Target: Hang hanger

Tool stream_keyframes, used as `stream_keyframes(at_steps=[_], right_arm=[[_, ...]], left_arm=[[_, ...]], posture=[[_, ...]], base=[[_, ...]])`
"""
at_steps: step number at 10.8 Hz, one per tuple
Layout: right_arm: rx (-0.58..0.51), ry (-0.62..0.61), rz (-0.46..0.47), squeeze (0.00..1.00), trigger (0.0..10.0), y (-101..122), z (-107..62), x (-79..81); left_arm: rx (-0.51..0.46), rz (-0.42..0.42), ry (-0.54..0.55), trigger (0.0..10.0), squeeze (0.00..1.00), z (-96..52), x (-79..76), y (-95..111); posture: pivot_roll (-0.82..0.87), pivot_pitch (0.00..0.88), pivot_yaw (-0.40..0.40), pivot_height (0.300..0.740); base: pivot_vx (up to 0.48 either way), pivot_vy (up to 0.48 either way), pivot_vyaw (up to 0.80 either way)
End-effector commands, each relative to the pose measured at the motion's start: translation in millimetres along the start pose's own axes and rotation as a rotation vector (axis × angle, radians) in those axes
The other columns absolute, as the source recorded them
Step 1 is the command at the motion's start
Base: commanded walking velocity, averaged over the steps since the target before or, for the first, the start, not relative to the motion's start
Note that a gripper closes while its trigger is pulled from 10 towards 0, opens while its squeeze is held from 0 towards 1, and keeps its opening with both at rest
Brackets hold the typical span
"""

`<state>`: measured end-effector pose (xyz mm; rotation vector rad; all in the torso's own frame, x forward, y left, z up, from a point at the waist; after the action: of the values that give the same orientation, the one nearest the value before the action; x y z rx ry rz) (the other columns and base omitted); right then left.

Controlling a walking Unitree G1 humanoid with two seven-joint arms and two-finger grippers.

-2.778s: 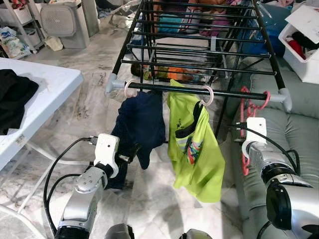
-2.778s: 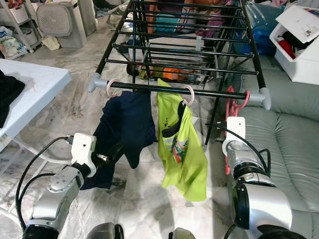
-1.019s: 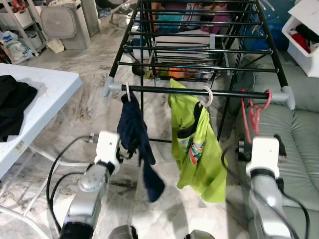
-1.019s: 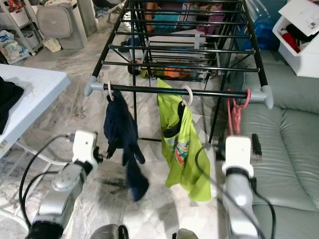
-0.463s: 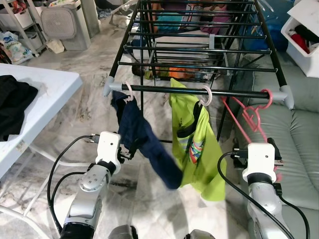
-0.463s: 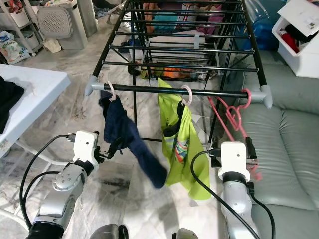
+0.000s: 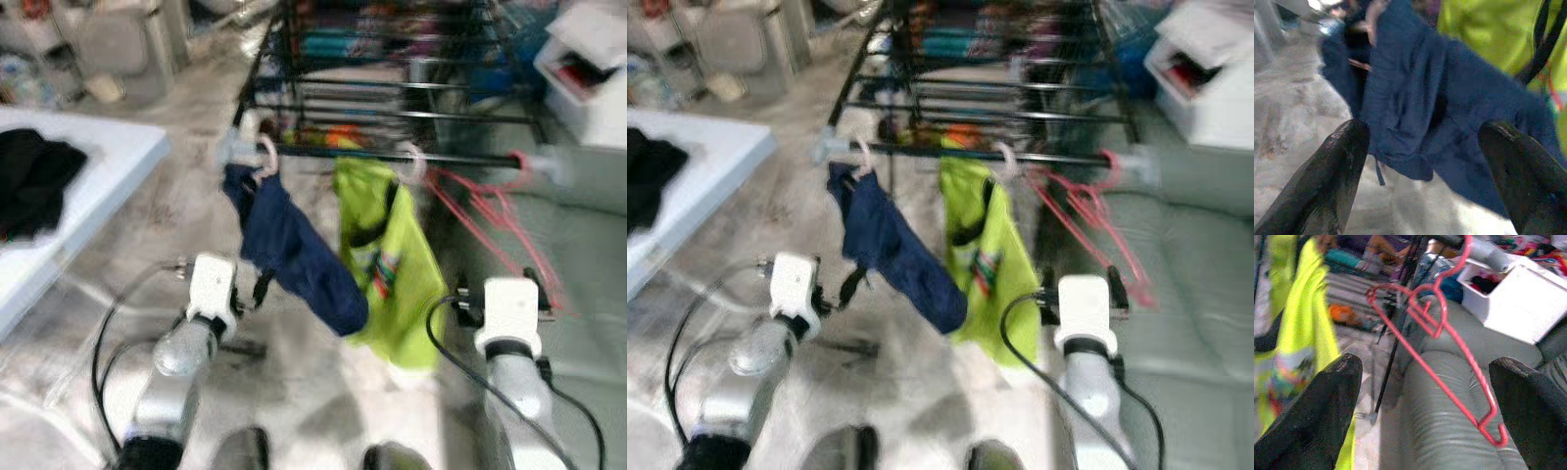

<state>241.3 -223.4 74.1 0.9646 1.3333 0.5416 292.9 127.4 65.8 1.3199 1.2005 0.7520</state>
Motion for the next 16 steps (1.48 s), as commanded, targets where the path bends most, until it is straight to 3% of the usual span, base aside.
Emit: stream_keyframes(at_steps=[1, 4, 6, 7, 8, 10, 16], right_arm=[[-0.027, 0.003, -0.004, 0.0, 10.0, 7.9, 6.0, -0.8], [0.043, -0.03, 0.019, 0.0, 10.0, -8.2, 0.5, -7.7], [0.055, -0.041, -0.024, 0.0, 10.0, -14.4, -2.5, -12.7], [0.072, -0.056, -0.045, 0.0, 10.0, -22.5, -4.6, -21.6], [0.136, -0.118, -0.053, 0.0, 10.0, -40.7, -10.1, -42.8], [0.202, -0.165, -0.118, 0.0, 10.0, -63.0, -22.4, -61.9], [0.207, -0.111, -0.126, 0.0, 10.0, -65.1, -20.8, -50.5]], left_arm=[[0.036, -0.002, 0.024, 10.0, 0.0, -5.6, 5.6, -9.9], [0.032, -0.003, 0.022, 10.0, 0.0, -2.5, 6.4, -8.4], [0.026, -0.001, 0.022, 10.0, 0.0, -1.0, 5.8, -7.0], [0.02, 0.003, 0.026, 10.0, 0.0, 0.0, 5.8, -5.3], [0.013, -0.003, 0.034, 10.0, 0.0, -0.9, 8.9, -3.0], [0.047, 0.0, 0.016, 10.0, 0.0, -3.2, 11.6, -8.2], [0.037, -0.001, 0.019, 10.0, 0.0, 0.6, 12.8, -3.4]], posture=[[-0.09, 0.0, 0.04, 0.74], [-0.1, 0.0, 0.048, 0.74], [-0.1, 0.0, 0.053, 0.74], [-0.11, 0.0, 0.056, 0.74], [-0.13, 0.0, 0.072, 0.74], [-0.15, 0.001, 0.105, 0.74], [-0.14, 0.0, 0.104, 0.74]], base=[[-0.289, 0.0, 0.0], [-0.171, 0.0, 0.0], [0.0, 0.0, 0.0], [0.0, 0.0, 0.0], [0.0, 0.0, 0.0], [0.0, 0.0, 0.0], [0.0, 0.0, 0.0]])
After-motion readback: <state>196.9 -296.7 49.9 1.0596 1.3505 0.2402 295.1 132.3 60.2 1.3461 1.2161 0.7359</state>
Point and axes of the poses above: a point about 5 cm out from each wrist's last joint towards the gripper, its own z axis pointing out of the wrist towards the gripper, its own y axis along the axis of the wrist's last joint, x = y × z, the point moved 2 cm from there along z, pointing out of the wrist towards the gripper, and after that the axes turned 14 degrees about -z, right-handed, at the moved point
